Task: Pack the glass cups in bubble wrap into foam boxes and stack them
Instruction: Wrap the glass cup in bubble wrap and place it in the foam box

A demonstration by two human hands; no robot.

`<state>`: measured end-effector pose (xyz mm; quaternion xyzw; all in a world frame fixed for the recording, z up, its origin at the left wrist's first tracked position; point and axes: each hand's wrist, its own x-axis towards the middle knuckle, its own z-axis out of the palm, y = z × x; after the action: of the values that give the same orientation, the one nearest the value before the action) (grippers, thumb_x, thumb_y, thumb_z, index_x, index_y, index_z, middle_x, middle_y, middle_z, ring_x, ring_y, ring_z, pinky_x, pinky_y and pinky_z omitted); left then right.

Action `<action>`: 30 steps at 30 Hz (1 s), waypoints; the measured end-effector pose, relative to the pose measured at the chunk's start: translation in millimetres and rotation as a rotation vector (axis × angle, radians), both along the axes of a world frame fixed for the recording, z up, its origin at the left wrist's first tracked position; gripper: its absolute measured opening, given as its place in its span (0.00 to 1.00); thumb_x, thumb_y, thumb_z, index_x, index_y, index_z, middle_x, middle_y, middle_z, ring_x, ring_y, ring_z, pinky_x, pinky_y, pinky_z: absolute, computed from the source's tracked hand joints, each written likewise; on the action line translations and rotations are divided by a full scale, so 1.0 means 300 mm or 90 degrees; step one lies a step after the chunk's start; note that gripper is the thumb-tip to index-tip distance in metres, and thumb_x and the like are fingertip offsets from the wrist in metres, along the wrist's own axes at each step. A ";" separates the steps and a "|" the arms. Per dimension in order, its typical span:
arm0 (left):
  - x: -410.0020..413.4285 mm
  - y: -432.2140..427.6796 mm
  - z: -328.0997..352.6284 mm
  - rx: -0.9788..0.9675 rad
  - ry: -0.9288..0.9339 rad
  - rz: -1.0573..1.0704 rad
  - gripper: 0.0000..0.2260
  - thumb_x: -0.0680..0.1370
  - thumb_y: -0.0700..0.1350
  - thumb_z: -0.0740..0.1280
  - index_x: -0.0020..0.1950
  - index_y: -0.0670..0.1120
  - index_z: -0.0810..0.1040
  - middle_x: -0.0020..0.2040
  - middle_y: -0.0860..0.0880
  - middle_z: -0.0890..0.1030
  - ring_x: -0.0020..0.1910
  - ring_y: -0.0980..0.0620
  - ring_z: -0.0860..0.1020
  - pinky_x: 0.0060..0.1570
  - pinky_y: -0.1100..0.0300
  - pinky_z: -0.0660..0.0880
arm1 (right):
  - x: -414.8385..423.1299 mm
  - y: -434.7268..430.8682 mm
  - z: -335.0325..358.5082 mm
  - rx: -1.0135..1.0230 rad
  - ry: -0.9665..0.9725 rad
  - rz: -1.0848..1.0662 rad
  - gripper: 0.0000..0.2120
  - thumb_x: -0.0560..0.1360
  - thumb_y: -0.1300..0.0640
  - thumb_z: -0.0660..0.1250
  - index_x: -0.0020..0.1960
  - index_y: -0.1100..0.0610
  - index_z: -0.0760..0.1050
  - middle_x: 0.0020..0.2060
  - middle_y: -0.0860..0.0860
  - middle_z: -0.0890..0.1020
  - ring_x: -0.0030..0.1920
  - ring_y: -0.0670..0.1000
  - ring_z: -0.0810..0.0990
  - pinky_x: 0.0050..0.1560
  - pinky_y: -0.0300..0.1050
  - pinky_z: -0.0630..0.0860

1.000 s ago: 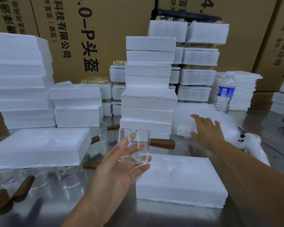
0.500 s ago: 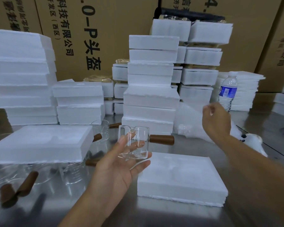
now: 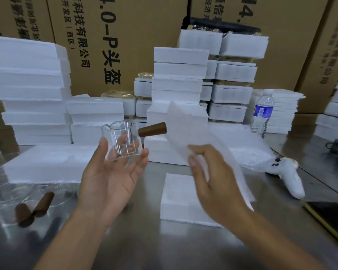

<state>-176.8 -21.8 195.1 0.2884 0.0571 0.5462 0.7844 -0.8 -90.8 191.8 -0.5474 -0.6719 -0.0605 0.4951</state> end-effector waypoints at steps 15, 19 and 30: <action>0.013 0.002 -0.028 0.049 0.088 -0.014 0.26 0.64 0.56 0.77 0.57 0.46 0.81 0.55 0.45 0.80 0.49 0.45 0.81 0.47 0.55 0.80 | 0.002 -0.022 -0.083 -0.132 -0.115 -0.002 0.27 0.71 0.30 0.48 0.63 0.41 0.69 0.56 0.34 0.73 0.60 0.38 0.67 0.63 0.32 0.61; 0.029 0.004 -0.035 0.094 0.157 -0.022 0.38 0.54 0.57 0.82 0.62 0.48 0.80 0.56 0.45 0.80 0.51 0.44 0.81 0.47 0.53 0.80 | 0.049 -0.016 -0.089 -0.028 0.101 -0.083 0.24 0.71 0.31 0.51 0.64 0.39 0.58 0.54 0.37 0.73 0.55 0.37 0.72 0.52 0.37 0.71; 0.068 -0.041 -0.068 0.245 0.379 0.034 0.40 0.55 0.64 0.79 0.63 0.52 0.76 0.52 0.49 0.83 0.46 0.48 0.82 0.44 0.58 0.79 | 0.080 -0.016 -0.063 -0.058 -0.149 -0.014 0.16 0.77 0.44 0.57 0.59 0.47 0.76 0.48 0.38 0.77 0.50 0.38 0.70 0.53 0.31 0.64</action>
<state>-156.4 -34.1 174.6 0.5761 0.1866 0.4589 0.6501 23.0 -95.6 172.8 -0.5659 -0.7214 -0.0987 0.3869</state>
